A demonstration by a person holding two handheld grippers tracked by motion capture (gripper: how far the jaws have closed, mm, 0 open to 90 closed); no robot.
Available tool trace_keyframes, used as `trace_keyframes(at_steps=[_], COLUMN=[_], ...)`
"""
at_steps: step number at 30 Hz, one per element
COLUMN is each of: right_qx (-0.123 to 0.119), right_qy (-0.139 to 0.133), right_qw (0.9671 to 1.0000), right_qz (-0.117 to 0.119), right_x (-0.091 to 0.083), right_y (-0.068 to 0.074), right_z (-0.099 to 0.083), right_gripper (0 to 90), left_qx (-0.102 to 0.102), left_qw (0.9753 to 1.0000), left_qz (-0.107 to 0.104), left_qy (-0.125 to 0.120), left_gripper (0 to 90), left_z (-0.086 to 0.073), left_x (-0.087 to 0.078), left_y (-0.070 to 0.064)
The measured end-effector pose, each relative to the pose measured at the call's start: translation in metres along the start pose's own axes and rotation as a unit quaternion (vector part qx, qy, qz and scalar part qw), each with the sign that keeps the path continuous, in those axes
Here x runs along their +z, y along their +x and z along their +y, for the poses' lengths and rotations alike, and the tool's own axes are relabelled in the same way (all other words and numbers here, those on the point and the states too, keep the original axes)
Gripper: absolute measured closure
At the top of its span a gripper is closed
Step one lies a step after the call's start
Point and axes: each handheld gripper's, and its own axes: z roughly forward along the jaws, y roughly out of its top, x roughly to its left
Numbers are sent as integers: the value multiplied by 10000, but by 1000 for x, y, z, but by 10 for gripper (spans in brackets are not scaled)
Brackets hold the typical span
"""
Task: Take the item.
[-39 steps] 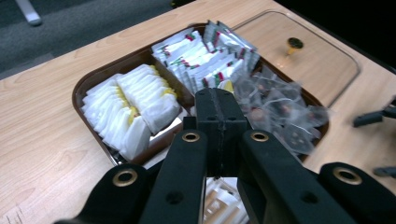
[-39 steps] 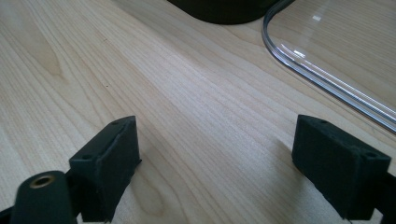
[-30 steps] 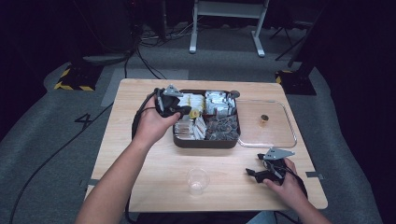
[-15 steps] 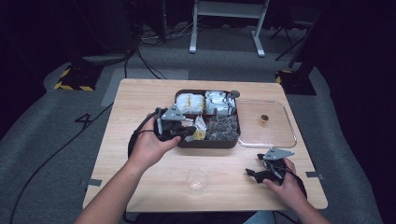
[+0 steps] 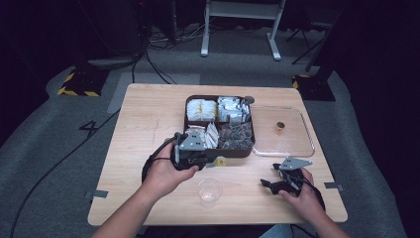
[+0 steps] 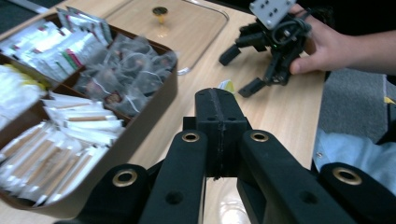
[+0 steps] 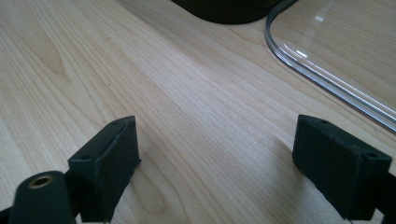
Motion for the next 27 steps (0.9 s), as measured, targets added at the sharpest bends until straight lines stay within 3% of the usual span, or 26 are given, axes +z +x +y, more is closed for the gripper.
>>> trace_keyframes(at_steps=[10,16,27], right_qx=[1,7,12], right_qy=[0,1,1], right_qw=[10000,10000,10000], right_qz=[-1,-5,-12], right_x=[0,0,0], right_y=[0,0,0], right_z=[0,0,0], right_gripper=[147,147,147], left_qx=[-29,112,109], left_qw=[9997,9993,9994], left_qz=[-203,-322,-307], left_qy=[-121,-147,-101], left_gripper=[900,900,900], left_z=[-18,-24,-38], left_x=[6,6,10], left_y=[-15,-31,-37])
